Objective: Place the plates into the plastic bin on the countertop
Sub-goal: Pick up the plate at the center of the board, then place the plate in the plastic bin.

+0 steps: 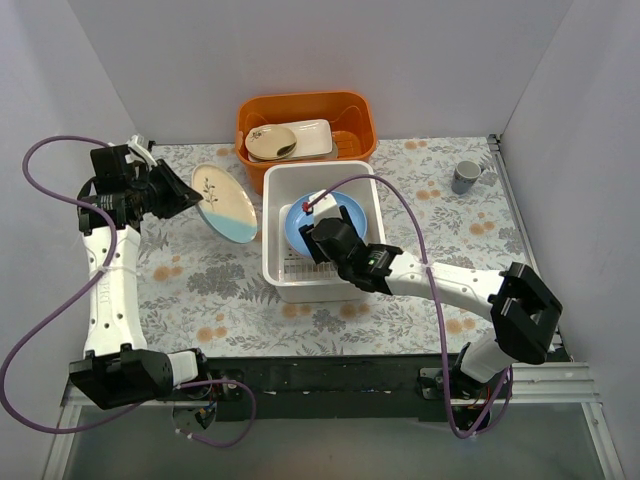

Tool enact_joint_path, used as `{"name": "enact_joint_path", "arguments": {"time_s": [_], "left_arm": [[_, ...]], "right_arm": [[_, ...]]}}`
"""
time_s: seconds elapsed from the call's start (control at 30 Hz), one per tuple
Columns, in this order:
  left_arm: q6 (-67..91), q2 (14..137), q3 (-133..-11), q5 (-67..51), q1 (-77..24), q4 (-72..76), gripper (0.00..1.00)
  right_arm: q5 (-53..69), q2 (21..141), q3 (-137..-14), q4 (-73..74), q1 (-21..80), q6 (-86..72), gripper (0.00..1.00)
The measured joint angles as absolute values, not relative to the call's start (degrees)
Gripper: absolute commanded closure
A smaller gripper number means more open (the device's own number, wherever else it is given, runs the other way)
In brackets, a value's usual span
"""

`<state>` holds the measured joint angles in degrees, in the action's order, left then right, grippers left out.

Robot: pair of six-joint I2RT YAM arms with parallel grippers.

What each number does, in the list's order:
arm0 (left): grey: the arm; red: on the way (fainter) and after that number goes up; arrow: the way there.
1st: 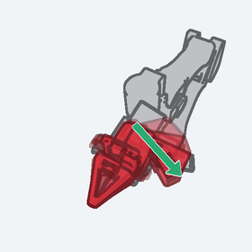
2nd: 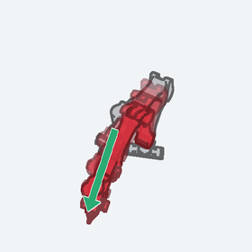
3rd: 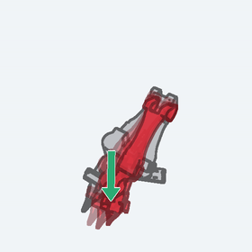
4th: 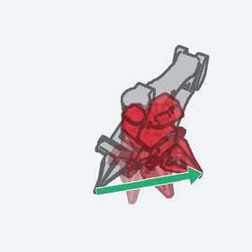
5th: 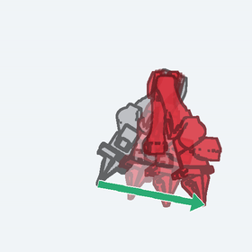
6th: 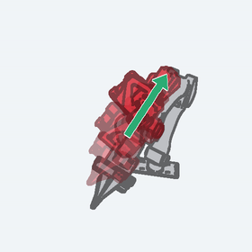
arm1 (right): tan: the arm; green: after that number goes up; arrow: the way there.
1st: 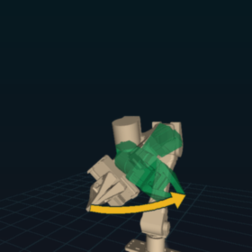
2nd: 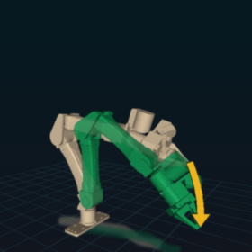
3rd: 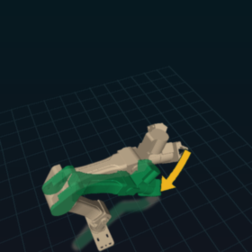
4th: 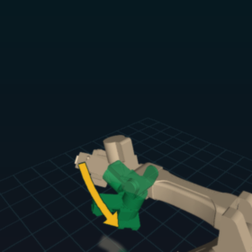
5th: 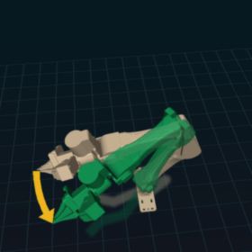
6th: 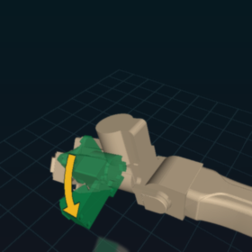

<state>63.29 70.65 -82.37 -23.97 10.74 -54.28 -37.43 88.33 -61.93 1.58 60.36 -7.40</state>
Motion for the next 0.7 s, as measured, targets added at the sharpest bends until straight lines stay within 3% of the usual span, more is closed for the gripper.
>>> {"name": "enact_joint_path", "arguments": {"time_s": [0.27,0.7], "left_arm": [[63.53,70.89,-90.08,-23.18,10.74,-56.62,1.00],[66.22,70.70,-90.13,-29.39,10.74,-53.06,1.00]], "right_arm": [[-37.12,87.68,-60.71,1.56,59.64,-7.66,0.31],[-36.60,87.15,-59.33,1.63,58.46,-8.67,0.31]]}}
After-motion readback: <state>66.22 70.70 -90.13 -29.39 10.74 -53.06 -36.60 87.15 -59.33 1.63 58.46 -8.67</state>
